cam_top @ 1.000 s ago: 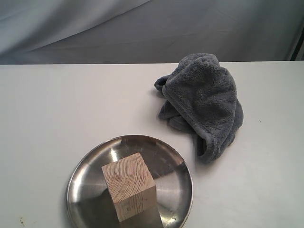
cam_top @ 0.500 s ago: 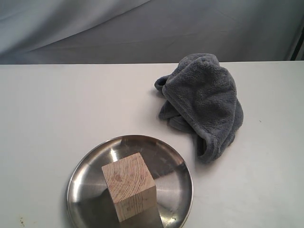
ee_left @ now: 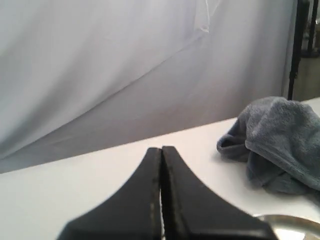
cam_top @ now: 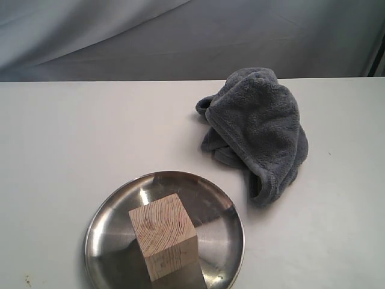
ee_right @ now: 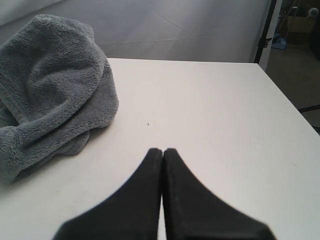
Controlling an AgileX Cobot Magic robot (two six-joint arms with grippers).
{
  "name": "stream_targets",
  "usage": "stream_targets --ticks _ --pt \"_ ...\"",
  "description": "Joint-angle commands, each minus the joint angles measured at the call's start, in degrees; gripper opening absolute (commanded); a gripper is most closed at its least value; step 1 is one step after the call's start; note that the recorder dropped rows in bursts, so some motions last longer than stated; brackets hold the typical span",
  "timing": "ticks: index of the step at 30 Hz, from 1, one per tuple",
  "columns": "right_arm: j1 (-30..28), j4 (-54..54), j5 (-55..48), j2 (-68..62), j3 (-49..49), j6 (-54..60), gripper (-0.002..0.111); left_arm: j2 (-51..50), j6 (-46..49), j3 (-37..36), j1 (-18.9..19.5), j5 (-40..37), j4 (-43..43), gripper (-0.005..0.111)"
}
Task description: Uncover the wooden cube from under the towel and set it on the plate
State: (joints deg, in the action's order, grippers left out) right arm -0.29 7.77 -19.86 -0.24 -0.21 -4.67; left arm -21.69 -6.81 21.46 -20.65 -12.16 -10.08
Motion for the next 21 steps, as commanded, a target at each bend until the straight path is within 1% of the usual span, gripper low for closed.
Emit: stream_targets --ticks 1,4,6,9,13,16,18,21 --pt "-0.3 0.0 0.2 0.2 0.2 -0.5 0.0 8.3 -0.9 -11.2 5.6 13.5 3.4 0.0" --pt "-0.3 0.0 0.2 0.2 0.2 -0.5 0.0 13.3 -1.2 -18.7 9.9 18.4 7.0 0.0" --pt "-0.3 0.0 0.2 0.2 0.2 -0.5 0.0 16.0 -2.5 -21.5 12.7 20.3 7.0 0.0" --pt "-0.3 0.0 0.2 0.2 0.2 -0.5 0.0 19.8 -3.5 -21.5 15.9 10.8 6.9 0.0" --pt "-0.3 0.0 0.2 0.2 0.2 -0.5 0.0 21.7 -3.0 -21.5 19.4 10.2 4.5 0.0" --pt "-0.3 0.0 0.2 0.2 0.2 -0.5 0.0 21.7 -3.0 -21.5 21.8 8.0 4.3 0.0" --pt "-0.3 0.0 0.2 0.2 0.2 -0.5 0.0 21.7 -3.2 -21.5 23.3 4.8 4.3 0.0" --pt "-0.3 0.0 0.2 0.2 0.2 -0.5 0.0 21.7 -3.2 -21.5 24.3 -0.4 4.3 0.0"
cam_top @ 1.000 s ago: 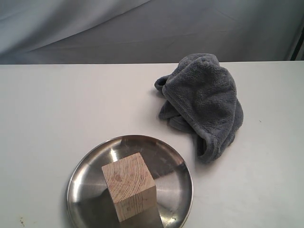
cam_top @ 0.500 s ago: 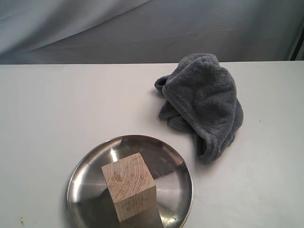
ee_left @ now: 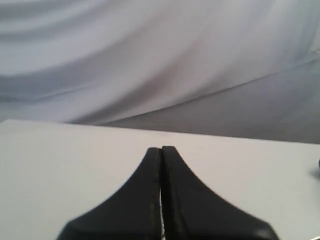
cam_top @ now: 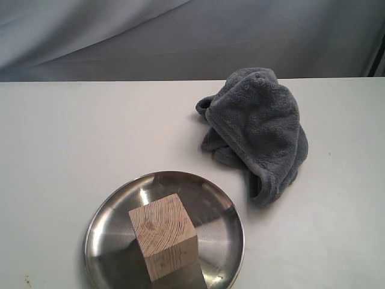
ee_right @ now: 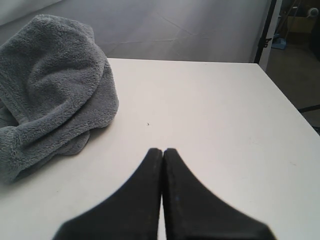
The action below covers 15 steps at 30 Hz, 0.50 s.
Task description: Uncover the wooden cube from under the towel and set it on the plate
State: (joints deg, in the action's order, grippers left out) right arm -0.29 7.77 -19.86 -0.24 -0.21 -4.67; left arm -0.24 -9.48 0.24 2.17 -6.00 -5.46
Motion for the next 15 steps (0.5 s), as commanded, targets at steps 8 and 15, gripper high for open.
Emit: stream_targets --ticks 8,15 --pt "-0.3 0.0 0.2 0.2 0.2 -0.5 0.0 0.2 -0.3 -0.2 1.6 -10.4 -0.2 0.0" --pt "-0.3 0.0 0.2 0.2 0.2 -0.5 0.0 0.2 8.7 -0.2 1.6 -10.5 5.5 0.0"
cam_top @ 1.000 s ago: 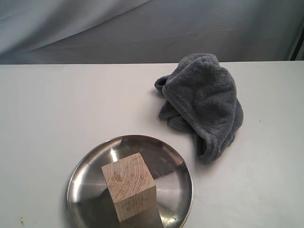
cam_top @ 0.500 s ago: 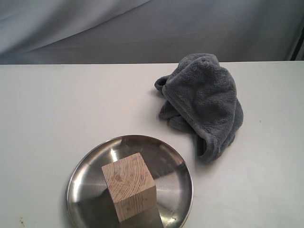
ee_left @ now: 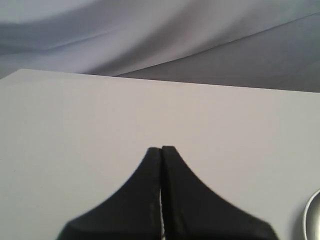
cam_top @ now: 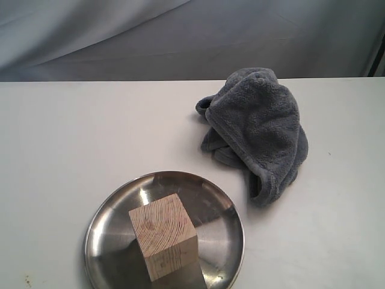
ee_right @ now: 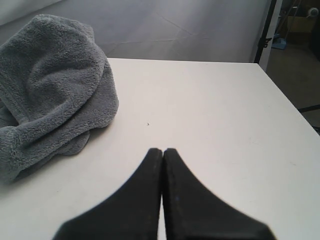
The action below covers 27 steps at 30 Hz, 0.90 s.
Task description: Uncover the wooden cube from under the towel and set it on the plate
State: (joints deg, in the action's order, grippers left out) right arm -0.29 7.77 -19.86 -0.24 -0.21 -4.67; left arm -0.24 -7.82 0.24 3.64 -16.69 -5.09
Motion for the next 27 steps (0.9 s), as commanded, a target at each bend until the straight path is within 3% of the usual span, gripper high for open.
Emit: stream_targets --ticks 1,6,27 --pt "-0.3 0.0 0.2 0.2 0.2 -0.5 0.0 0.2 9.3 -0.2 0.2 0.2 7.5 0.0" --pt "-0.3 0.0 0.2 0.2 0.2 -0.5 0.0 0.2 19.0 -0.2 0.2 -4.1 13.9 0.0" --pt "-0.3 0.0 0.2 0.2 0.2 -0.5 0.0 0.2 18.8 -0.2 0.2 -4.1 13.4 0.0"
